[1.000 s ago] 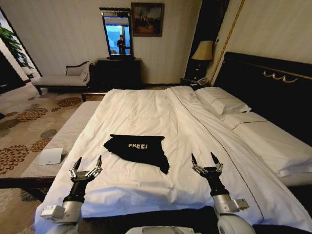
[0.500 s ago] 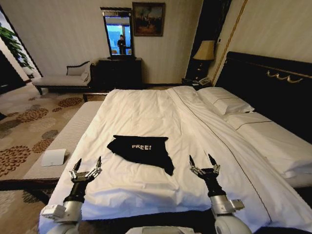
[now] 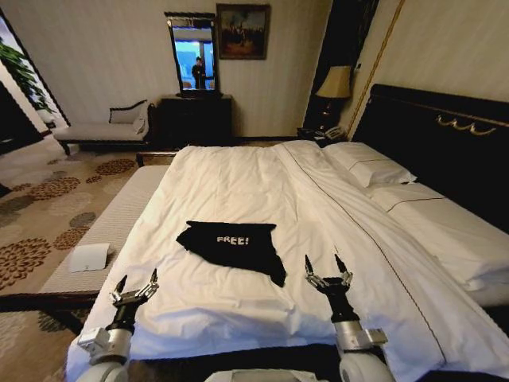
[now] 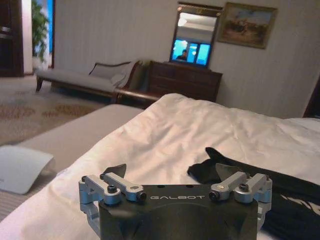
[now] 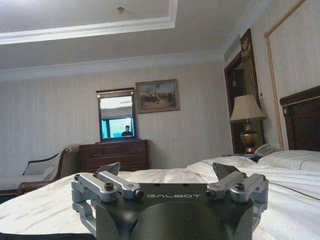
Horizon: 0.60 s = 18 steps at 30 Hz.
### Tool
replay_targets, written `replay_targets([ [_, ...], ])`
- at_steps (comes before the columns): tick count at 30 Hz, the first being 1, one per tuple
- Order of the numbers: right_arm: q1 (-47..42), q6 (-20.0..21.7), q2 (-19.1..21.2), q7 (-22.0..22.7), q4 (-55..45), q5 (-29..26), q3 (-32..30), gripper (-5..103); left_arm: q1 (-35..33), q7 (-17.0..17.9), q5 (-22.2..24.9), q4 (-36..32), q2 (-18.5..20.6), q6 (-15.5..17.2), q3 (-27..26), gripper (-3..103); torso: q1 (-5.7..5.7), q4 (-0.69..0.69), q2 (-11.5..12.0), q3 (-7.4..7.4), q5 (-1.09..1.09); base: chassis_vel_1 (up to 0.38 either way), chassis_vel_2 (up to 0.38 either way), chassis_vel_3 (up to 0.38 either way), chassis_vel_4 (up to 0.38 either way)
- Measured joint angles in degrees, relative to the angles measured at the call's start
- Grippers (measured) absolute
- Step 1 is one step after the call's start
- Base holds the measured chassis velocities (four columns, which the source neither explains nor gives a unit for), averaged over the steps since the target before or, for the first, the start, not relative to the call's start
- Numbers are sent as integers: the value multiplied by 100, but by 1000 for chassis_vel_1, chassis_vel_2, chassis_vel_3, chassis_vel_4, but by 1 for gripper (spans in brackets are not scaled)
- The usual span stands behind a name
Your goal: Fold the clothes on the bed.
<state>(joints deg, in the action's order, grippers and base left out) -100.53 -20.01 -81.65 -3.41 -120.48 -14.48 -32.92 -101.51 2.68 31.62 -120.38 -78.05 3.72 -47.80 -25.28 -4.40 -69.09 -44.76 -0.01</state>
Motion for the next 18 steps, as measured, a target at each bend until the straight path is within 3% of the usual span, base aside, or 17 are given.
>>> replay_targets([
  [2, 151, -28, 14, 53, 184, 28, 44, 100, 544, 90, 292, 310, 330, 346, 10, 100, 0, -1, 0, 0, 1, 0, 0, 0, 0],
  [6, 298, -62, 26, 103, 398, 28, 74, 100, 1129, 90, 374, 733, 723, 637, 159, 100, 0, -2, 1, -1, 1, 0, 0, 0, 0],
  [8, 377, -119, 13, 124, 580, 25, 80, 100, 1769, 42, 598, 1203, 1036, 913, 395, 100, -1, -2, 1, -1, 0, 0, 0, 0, 0],
  [12, 512, -149, 73, 153, 826, -49, 208, 100, 2398, 59, 1324, 1500, 1235, 1340, 574, 100, -1, -7, 0, -1, 0, 0, 0, 0, 0],
  [15, 734, -150, 175, 182, 1036, -112, 402, 100, 2862, 103, 1604, 1831, 1381, 1638, 695, 100, 0, 10, 1, -1, 5, 0, 0, 0, 0],
  [18, 689, -166, 155, 200, 1076, -170, 407, 100, 3432, 136, 1689, 2320, 1544, 1760, 1049, 100, -1, -2, 1, -1, 0, 0, 0, 0, 0],
])
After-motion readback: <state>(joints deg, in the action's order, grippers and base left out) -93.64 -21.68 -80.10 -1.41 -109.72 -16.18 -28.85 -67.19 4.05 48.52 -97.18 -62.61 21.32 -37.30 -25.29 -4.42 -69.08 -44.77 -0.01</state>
